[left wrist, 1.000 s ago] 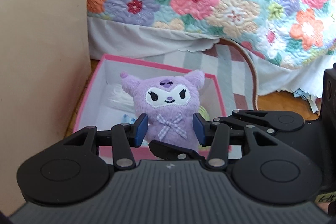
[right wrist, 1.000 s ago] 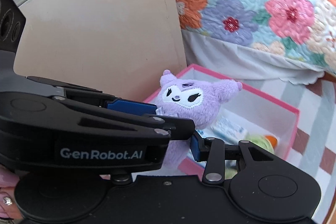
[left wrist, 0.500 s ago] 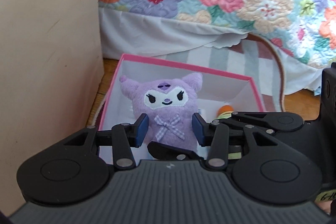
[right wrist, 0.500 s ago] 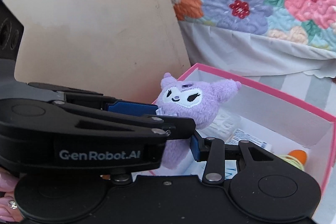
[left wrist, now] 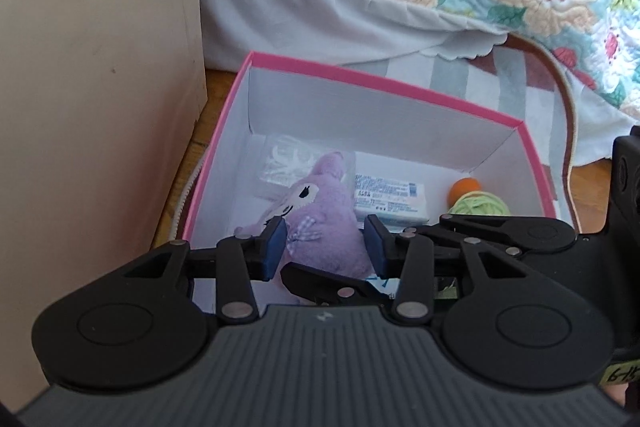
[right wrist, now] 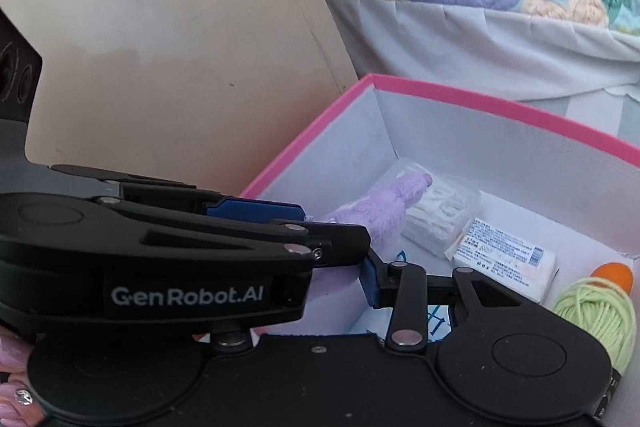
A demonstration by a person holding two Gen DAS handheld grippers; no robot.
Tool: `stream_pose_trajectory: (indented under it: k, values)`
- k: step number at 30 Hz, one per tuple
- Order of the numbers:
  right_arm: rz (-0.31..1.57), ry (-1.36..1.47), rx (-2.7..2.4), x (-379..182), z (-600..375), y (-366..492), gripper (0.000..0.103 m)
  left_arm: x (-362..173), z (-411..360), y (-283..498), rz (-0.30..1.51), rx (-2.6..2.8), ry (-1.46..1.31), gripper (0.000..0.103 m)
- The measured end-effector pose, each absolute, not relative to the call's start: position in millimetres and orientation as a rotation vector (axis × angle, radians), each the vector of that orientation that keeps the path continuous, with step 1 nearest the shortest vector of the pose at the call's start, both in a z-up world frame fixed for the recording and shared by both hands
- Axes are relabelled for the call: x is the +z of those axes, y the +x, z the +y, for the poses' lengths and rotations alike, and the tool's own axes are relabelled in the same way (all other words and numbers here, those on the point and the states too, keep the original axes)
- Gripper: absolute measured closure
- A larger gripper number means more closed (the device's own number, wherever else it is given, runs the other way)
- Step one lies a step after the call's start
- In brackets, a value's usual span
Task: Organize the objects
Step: 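Lower the plush toy into the pink box and open the left gripper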
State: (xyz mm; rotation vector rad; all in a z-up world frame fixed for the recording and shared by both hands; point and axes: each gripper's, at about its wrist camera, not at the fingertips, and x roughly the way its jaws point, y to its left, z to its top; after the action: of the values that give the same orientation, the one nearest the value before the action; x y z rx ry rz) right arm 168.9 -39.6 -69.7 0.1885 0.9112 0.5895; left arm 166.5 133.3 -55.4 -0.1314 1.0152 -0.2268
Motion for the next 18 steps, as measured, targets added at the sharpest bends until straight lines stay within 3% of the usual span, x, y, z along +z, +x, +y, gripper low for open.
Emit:
stream_pose_trajectory:
  k: [8,11,13,18]
  values:
    - [0.931,0.208,0.579,-77,-39,174,0.059,-64,131,170,1.030,-0.205,-0.132,0.062]
    - [0.966,0.220,0.567,-77,-43,175,0.056,-68,135,170,1.041,-0.198,-0.146,0.059]
    - [0.954,0.215,0.544,-72,-48,171,0.048,-68,135,170,1.038,-0.182,-0.126,0.061]
    - [0.915,0.099,0.486,-52,-56,153,0.048,-63,140,167,1.010,-0.149,-0.144,0.061]
